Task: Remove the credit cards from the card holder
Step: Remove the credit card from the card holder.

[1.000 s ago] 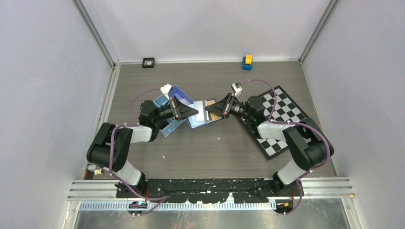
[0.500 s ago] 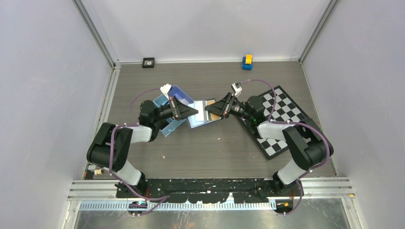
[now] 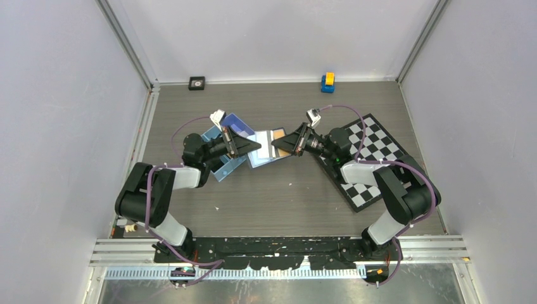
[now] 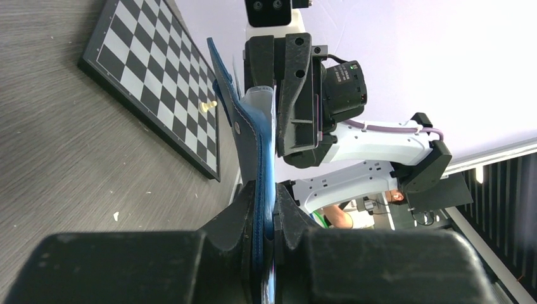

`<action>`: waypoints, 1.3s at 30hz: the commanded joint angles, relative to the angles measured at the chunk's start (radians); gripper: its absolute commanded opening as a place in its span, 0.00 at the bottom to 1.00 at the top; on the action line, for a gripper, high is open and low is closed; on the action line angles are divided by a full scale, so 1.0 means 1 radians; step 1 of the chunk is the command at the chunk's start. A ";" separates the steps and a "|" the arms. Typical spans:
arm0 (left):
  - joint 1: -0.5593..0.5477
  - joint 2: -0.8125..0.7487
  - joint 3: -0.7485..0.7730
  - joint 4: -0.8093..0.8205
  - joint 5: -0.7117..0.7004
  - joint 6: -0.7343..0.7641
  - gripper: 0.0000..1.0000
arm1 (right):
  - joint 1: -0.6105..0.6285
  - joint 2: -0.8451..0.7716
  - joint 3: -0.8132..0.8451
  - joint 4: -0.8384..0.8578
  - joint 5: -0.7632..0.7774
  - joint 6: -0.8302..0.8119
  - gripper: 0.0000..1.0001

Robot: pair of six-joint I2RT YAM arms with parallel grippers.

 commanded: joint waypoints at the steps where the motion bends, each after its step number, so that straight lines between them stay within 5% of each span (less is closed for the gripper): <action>1: 0.007 0.008 0.004 0.104 -0.002 -0.024 0.05 | 0.006 0.002 0.032 0.061 -0.018 0.006 0.09; 3: 0.007 0.009 0.004 0.106 -0.003 -0.024 0.05 | 0.005 0.000 0.033 0.059 -0.018 0.006 0.05; 8: 0.007 -0.002 0.001 0.102 -0.002 -0.021 0.25 | 0.005 -0.029 0.030 -0.036 0.018 -0.047 0.00; 12: 0.008 -0.007 0.001 0.094 -0.003 -0.015 0.27 | 0.002 -0.062 0.029 -0.141 0.051 -0.107 0.00; 15: 0.010 -0.006 -0.001 0.094 -0.002 -0.016 0.22 | -0.008 -0.064 0.021 -0.134 0.057 -0.099 0.00; 19: 0.012 -0.004 -0.002 0.103 -0.002 -0.021 0.00 | -0.015 -0.053 0.017 -0.101 0.049 -0.078 0.00; 39: 0.029 -0.001 -0.012 0.146 -0.007 -0.047 0.00 | -0.038 -0.046 -0.005 -0.049 0.057 -0.045 0.01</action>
